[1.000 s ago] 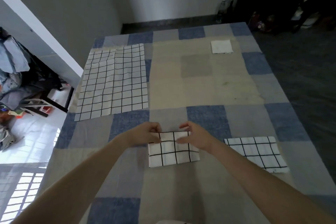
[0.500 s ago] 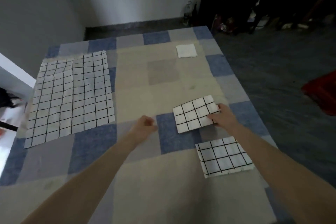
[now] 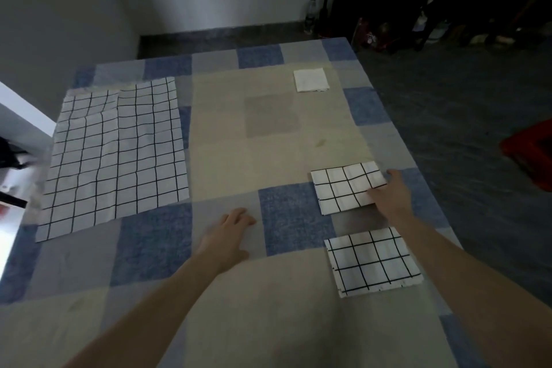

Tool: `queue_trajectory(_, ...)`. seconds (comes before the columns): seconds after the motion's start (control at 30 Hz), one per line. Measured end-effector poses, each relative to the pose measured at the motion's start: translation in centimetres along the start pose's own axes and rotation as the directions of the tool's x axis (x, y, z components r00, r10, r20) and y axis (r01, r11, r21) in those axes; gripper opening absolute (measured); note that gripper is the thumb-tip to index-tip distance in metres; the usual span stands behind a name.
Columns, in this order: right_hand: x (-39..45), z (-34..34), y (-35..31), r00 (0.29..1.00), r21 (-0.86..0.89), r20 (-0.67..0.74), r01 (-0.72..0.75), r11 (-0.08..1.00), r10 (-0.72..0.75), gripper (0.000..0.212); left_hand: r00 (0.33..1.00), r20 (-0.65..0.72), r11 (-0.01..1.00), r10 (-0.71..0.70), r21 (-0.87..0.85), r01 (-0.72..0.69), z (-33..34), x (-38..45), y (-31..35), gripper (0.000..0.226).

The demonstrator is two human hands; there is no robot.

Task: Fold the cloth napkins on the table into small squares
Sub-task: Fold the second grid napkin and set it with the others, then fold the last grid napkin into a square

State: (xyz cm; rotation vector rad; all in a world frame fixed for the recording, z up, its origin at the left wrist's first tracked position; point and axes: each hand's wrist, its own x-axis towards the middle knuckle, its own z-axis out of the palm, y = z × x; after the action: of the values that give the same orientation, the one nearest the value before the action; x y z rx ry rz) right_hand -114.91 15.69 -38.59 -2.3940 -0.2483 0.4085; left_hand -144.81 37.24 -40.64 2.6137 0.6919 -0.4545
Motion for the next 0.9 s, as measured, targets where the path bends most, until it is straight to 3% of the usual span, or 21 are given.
queue_trajectory(0.2,-0.4,0.0,0.4,0.997,-0.007,-0.064,0.03,1.0,-0.03,0.054,1.0,0.007,1.0,0.005,0.0,-0.005,0.0,0.1,-0.1,0.071)
queue_trajectory(0.4,0.0,0.6,0.9,0.999,-0.14,-0.033,-0.02,0.99,0.015,0.055,1.0,0.008,1.0,0.009,-0.006,-0.009,0.1,0.0,-0.1,0.071)
queue_trajectory(0.47,-0.2,0.9,0.8,0.996,-0.304,-0.093,-0.029,0.952,0.001,0.062,1.0,0.011,1.0,0.006,-0.003,-0.006,-0.1,0.0,0.0,0.07)
queue_trajectory(0.53,-0.8,1.1,0.4,0.982,-0.501,-0.154,0.014,0.866,-0.105,0.065,1.0,0.016,1.0,0.005,-0.005,-0.005,-0.1,0.0,0.0,0.07)
queue_trajectory(0.67,-2.0,2.3,0.0,0.93,-0.555,0.113,0.351,0.754,-0.35,0.035,1.0,0.013,1.0,0.002,-0.021,-0.002,-0.2,0.0,0.0,0.071)
queue_trajectory(0.9,-2.8,3.4,-1.2,0.962,-0.566,0.218,0.263,0.781,-0.166,0.036,0.993,0.119,0.999,-0.025,-0.026,0.029,-0.1,-1.1,1.3,0.07)
